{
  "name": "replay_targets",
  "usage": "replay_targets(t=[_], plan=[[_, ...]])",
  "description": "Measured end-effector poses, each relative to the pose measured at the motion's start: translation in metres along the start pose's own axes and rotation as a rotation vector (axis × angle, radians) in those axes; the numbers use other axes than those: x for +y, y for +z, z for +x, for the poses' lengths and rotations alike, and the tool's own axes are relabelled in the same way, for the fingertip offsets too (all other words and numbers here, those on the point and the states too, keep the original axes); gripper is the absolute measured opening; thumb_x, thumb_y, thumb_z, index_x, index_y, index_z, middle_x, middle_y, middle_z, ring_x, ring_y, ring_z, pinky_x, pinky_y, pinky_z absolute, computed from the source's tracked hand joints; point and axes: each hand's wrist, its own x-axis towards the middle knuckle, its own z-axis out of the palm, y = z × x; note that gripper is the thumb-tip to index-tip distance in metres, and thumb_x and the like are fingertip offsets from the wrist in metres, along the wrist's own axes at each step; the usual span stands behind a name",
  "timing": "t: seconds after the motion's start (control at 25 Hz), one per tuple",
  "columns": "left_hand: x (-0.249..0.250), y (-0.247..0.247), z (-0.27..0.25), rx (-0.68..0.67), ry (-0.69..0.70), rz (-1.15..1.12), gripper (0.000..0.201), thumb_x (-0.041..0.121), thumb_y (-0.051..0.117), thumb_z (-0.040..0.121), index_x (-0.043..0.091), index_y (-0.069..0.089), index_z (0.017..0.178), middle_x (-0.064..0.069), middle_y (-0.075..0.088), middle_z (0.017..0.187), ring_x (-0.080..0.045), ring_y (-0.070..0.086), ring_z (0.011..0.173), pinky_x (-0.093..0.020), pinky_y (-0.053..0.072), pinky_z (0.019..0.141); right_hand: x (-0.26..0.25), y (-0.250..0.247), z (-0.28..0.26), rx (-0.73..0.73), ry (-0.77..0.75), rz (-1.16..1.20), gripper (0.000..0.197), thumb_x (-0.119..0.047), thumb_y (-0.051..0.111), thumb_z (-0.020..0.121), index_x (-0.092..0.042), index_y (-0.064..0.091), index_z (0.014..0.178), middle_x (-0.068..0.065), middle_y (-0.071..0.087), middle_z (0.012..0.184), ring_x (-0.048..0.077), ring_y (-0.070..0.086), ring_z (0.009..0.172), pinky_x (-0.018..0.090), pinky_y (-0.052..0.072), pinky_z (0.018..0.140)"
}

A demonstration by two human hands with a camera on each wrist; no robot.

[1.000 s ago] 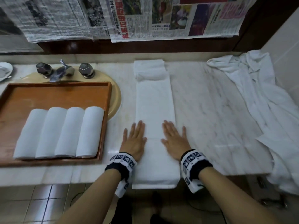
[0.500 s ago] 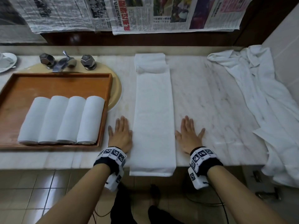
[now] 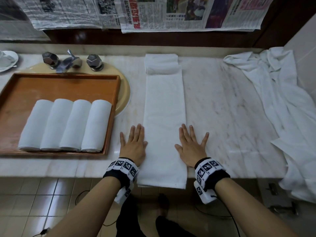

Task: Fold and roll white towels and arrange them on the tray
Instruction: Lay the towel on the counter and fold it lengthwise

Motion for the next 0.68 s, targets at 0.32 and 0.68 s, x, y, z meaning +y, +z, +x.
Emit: replay_targets(t=[0.32,0.68], plan=[[0.012,-0.041,0.058,-0.016,-0.09,-0.027,0.062,0.03,0.02,0.105,0.011,-0.015,0.152,-0.002,-0.024,0.16,-0.021,-0.021,0.147,-0.058,-0.011,0.116,-0.003,-0.055,0.052,0.004,0.038,0.005,0.065,-0.04,0.022,0.103,-0.017,-0.015,0.153,-0.005,-0.023,0.159,0.018,-0.023,0.146,0.073,-0.014,0.104],[-0.015,0.01,-0.007,0.074,-0.029,-0.034,0.062,0.044,0.009,0.103,0.018,-0.016,0.152,0.001,-0.026,0.158,-0.017,-0.025,0.145,-0.054,-0.016,0.115,0.02,0.017,-0.008,0.077,0.169,0.132,0.067,-0.052,0.008,0.1,-0.02,-0.028,0.147,-0.007,-0.038,0.152,0.014,-0.029,0.143,0.071,-0.016,0.105]])
